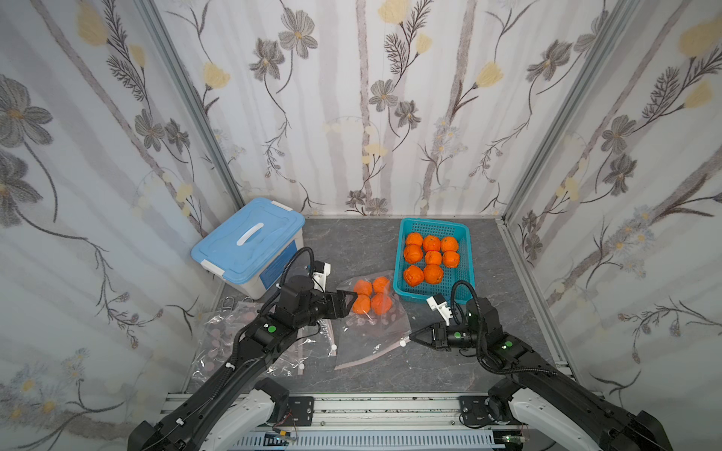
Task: Open the zip-top bag and take out the orange
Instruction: Pick up the zipper food storage bag at the center of the board.
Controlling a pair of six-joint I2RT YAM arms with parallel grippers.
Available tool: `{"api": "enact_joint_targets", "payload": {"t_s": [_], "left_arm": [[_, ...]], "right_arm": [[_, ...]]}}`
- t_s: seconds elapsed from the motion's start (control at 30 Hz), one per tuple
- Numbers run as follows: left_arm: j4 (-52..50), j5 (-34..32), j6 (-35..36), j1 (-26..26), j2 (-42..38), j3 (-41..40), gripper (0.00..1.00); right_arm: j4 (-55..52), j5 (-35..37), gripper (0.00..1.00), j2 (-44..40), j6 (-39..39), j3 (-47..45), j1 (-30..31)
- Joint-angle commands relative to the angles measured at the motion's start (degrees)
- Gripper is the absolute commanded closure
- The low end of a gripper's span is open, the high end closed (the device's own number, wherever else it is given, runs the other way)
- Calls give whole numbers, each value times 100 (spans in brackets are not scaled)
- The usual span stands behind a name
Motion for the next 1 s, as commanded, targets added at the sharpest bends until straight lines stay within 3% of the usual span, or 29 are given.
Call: {"api": "enact_joint_targets", "payload": {"t_s": [0.0, 0.27, 0.5, 0.97], "left_arm": [[503, 153, 475, -99, 141, 292, 22], [559, 120, 1520, -705, 479, 876, 22], [594, -5, 2961, -1455, 661, 890, 23], [832, -1270, 5214, -2790, 834, 433, 29]], "right_arm": [[90, 228, 100, 25, 955, 303, 19], [337, 305, 100, 512, 2345, 1007, 64], [78, 93, 100, 1065, 2426, 1759, 165], [25, 129, 100, 989, 2354, 1711, 176]]}}
